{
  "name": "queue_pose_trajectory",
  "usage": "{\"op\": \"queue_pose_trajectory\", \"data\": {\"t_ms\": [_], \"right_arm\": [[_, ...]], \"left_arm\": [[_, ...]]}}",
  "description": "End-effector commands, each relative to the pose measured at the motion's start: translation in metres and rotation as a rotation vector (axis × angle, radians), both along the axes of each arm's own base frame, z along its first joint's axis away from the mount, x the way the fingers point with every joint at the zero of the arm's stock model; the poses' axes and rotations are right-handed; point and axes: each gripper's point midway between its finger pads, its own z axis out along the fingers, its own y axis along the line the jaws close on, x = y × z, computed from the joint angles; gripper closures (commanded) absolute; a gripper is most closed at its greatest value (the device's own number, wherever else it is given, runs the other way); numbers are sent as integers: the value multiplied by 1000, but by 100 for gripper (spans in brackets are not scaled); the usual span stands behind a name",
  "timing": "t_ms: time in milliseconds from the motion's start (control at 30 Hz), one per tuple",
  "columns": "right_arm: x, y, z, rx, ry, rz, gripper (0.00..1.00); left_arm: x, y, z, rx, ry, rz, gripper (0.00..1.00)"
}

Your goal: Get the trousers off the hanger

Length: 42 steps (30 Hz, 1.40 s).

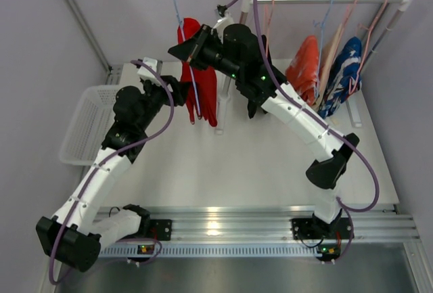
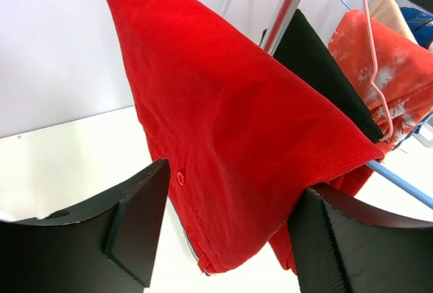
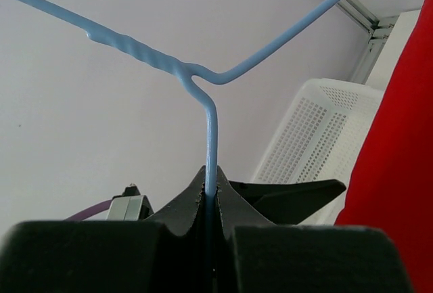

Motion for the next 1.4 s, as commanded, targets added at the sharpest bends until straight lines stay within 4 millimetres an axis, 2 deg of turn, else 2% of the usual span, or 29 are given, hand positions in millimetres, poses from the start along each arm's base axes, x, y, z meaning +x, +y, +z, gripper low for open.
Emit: {"op": "queue_pose_trajectory", "data": {"t_ms": [0, 167, 267, 367, 400, 500, 533, 700, 900, 933, 1133, 1167, 1333, 1367], "right_arm": [[-36, -20, 108, 244, -213, 45, 100], [-41, -15, 100, 226, -199, 68, 100], [-41, -13, 92, 212, -185, 76, 100], [-43, -12, 88, 201, -179, 83, 100], [-43, -12, 86, 194, -178, 81, 100], [-41, -14, 82, 175, -185, 71, 100], [-39, -15, 80, 165, -184, 65, 100], [-26, -21, 62, 98, -197, 14, 100], [-5, -26, 28, -6, -198, -55, 100], [-3, -27, 24, -18, -199, -65, 100], [17, -34, -5, -99, -195, -118, 100], [21, -36, -16, -118, -181, -125, 100], [27, -44, -40, -180, -176, -136, 100], [27, -43, -51, -200, -164, -130, 100]], "left_arm": [[7, 8, 50, -76, -128, 61, 32], [13, 11, 58, -80, -142, 84, 41], [14, 10, 61, -80, -150, 83, 41], [15, 9, 62, -80, -147, 80, 56], [16, 9, 62, -78, -146, 80, 70], [15, 11, 68, -65, -150, 86, 88], [14, 11, 71, -61, -152, 87, 99], [-1, 18, 92, -41, -182, 91, 100], [-27, 29, 126, -46, -239, 95, 100], [-29, 30, 123, -38, -221, 96, 100], [-50, 54, 160, -71, -277, 182, 100], [-53, 57, 163, -73, -277, 193, 100], [-74, 82, 203, -131, -339, 281, 100], [-76, 89, 209, -143, -346, 312, 100]]}}
